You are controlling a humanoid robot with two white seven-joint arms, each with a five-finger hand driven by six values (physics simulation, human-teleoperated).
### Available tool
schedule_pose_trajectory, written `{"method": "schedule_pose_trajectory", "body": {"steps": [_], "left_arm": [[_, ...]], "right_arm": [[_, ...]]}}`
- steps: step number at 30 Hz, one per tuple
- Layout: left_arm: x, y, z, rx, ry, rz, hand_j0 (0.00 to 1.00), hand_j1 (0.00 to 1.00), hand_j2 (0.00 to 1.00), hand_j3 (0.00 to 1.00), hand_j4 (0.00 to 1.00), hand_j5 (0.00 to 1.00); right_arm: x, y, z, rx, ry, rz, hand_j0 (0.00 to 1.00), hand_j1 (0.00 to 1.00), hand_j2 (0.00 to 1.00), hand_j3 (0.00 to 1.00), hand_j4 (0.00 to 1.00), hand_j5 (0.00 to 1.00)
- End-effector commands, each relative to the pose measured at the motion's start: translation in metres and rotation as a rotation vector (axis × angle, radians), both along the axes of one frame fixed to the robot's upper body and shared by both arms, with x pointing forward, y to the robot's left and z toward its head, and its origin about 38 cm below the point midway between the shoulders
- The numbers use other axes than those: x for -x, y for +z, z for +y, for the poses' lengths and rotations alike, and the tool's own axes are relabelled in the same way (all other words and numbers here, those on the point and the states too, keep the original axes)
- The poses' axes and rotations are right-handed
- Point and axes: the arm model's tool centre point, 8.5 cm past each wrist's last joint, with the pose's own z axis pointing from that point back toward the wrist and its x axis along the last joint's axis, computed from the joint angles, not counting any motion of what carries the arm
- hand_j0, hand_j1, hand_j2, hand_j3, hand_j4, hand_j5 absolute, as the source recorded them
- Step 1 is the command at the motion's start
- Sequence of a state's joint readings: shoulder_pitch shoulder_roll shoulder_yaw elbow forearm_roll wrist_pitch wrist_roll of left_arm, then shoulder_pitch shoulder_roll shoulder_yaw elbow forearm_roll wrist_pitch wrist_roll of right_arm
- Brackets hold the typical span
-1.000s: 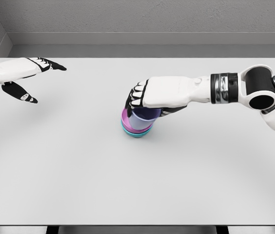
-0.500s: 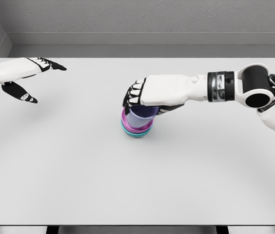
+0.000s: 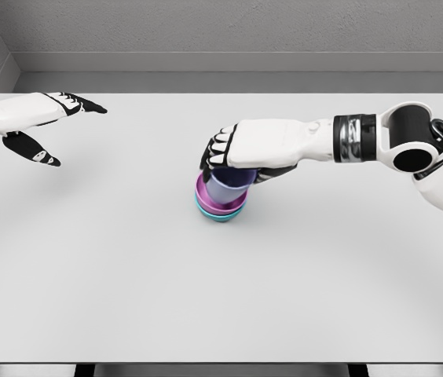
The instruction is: Stacking bowl and cup with both arms
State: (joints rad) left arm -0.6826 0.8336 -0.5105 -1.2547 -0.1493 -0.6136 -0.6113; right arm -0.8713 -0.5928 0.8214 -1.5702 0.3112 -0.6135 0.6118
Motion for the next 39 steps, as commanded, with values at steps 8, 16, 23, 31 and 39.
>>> {"method": "schedule_pose_trajectory", "body": {"steps": [8, 16, 23, 31, 39], "left_arm": [[0.0, 0.001, 0.001, 0.007, 0.003, 0.0, 1.0, 1.0, 1.0, 1.0, 1.0, 1.0], [0.0, 0.0, 0.0, 0.006, 0.002, 0.001, 1.0, 1.0, 1.0, 1.0, 1.0, 1.0], [0.0, 0.001, 0.001, 0.007, 0.003, 0.0, 1.0, 1.0, 1.0, 1.0, 1.0, 1.0], [-0.001, -0.001, 0.004, 0.009, 0.013, 0.007, 1.0, 1.0, 1.0, 1.0, 1.0, 1.0], [-0.005, -0.011, 0.015, 0.021, 0.056, 0.035, 1.0, 1.0, 1.0, 1.0, 1.0, 1.0]], "right_arm": [[-0.002, -0.001, -0.002, 0.002, -0.012, -0.002, 1.0, 1.0, 1.0, 1.0, 1.0, 1.0], [-0.003, 0.0, -0.002, 0.002, -0.014, -0.002, 1.0, 1.0, 1.0, 1.0, 1.0, 1.0], [-0.009, 0.01, -0.013, -0.023, -0.047, -0.018, 1.0, 1.0, 1.0, 1.0, 1.0, 1.0], [-0.025, 0.021, -0.08, -0.086, -0.232, -0.025, 1.0, 1.0, 1.0, 1.0, 1.0, 1.0], [-0.046, -0.001, -0.138, -0.123, -0.421, 0.052, 1.0, 1.0, 1.0, 1.0, 1.0, 1.0]]}}
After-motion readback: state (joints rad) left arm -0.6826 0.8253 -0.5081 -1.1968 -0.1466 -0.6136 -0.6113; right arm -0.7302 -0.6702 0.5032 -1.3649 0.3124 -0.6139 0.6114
